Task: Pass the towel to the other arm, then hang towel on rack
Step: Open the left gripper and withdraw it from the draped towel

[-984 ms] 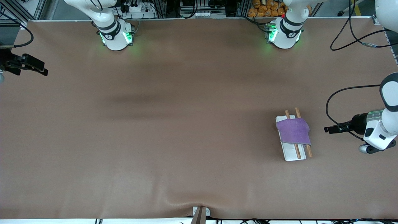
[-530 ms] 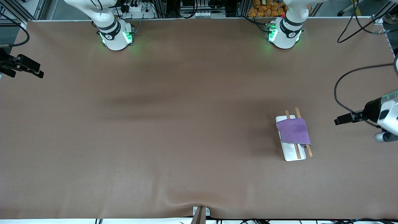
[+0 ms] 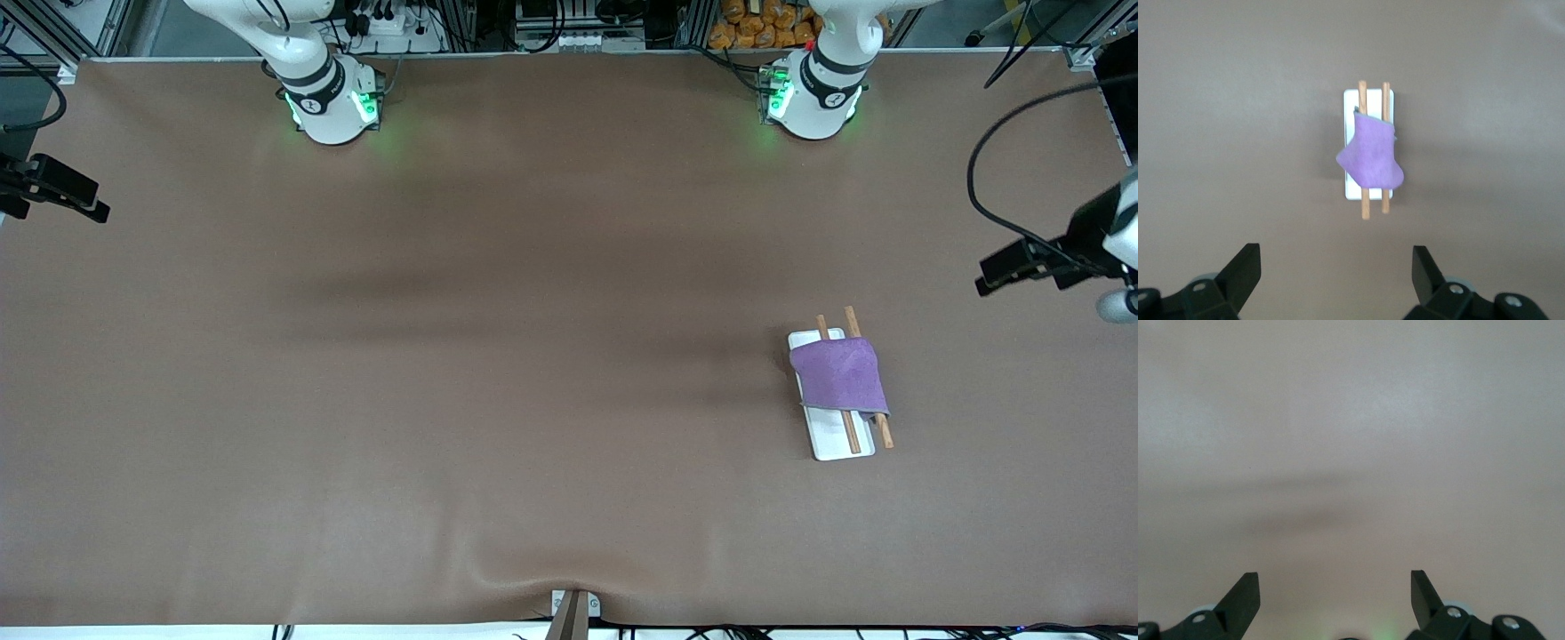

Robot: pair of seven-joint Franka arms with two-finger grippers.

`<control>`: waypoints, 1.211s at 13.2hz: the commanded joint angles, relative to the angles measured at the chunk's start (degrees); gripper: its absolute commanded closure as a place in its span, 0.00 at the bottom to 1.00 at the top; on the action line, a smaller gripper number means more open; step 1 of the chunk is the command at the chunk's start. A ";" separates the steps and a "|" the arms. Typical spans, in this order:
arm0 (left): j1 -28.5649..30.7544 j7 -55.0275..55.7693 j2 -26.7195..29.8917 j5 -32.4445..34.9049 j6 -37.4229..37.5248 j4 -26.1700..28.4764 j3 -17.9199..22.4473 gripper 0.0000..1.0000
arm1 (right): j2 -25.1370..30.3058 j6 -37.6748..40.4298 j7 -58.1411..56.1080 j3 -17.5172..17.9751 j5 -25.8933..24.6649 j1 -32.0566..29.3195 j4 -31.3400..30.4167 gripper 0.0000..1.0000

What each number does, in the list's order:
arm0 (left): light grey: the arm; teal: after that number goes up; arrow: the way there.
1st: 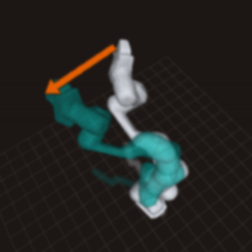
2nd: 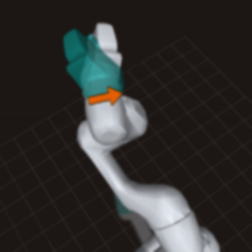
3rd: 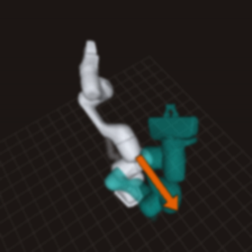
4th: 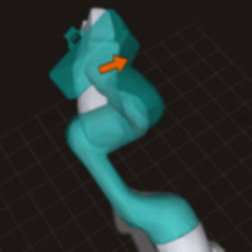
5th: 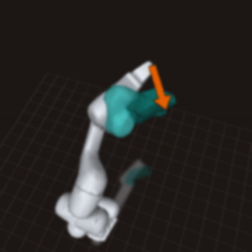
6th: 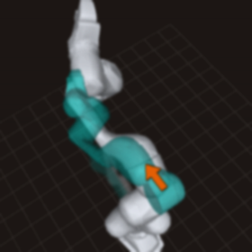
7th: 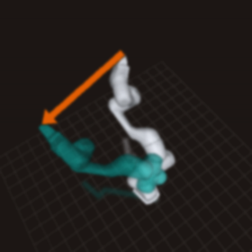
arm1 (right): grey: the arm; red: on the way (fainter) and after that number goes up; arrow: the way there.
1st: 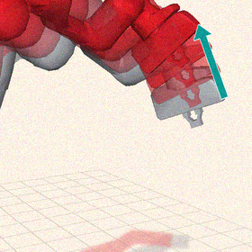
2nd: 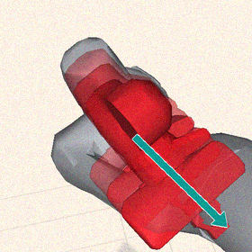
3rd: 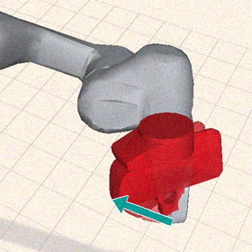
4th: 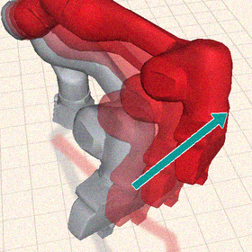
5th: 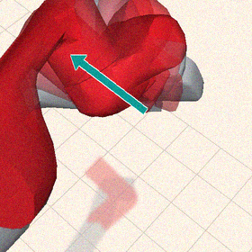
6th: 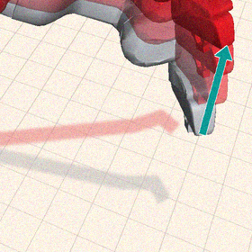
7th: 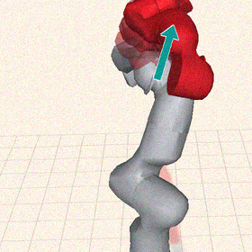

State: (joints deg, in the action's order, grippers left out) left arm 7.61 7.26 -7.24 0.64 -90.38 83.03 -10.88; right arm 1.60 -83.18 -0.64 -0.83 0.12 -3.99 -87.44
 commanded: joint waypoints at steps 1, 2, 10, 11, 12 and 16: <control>0.47 0.39 1.44 0.78 1.17 -0.06 -0.45 0.00 | 0.77 0.21 0.02 0.66 0.06 -1.64 0.08 0.00; 0.65 0.21 1.79 0.77 1.52 -0.06 -0.54 0.00 | 0.68 0.04 0.02 0.83 0.06 -1.37 0.08 0.00; 0.13 -0.23 6.98 0.68 8.03 0.91 -1.34 0.00 | 0.42 -0.23 0.11 0.92 0.06 -1.20 0.69 0.00; -1.01 -0.32 7.94 0.86 8.03 1.78 -0.72 0.00 | 0.42 -0.23 0.11 0.92 0.06 -1.20 0.69 0.00; -3.11 -0.23 9.17 0.86 7.85 3.09 1.28 0.00 | 0.33 -0.23 0.20 0.92 0.06 -1.20 0.69 0.00; -6.12 0.56 14.17 0.68 6.62 8.10 3.59 0.00 | 0.24 -0.32 0.29 1.01 0.15 -1.02 0.69 0.00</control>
State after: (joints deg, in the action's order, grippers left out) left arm 2.36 7.37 2.77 0.64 -82.56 86.54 -8.25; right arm 1.60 -83.56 -0.64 -0.48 0.14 -4.39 -87.19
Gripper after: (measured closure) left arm 0.000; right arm 0.000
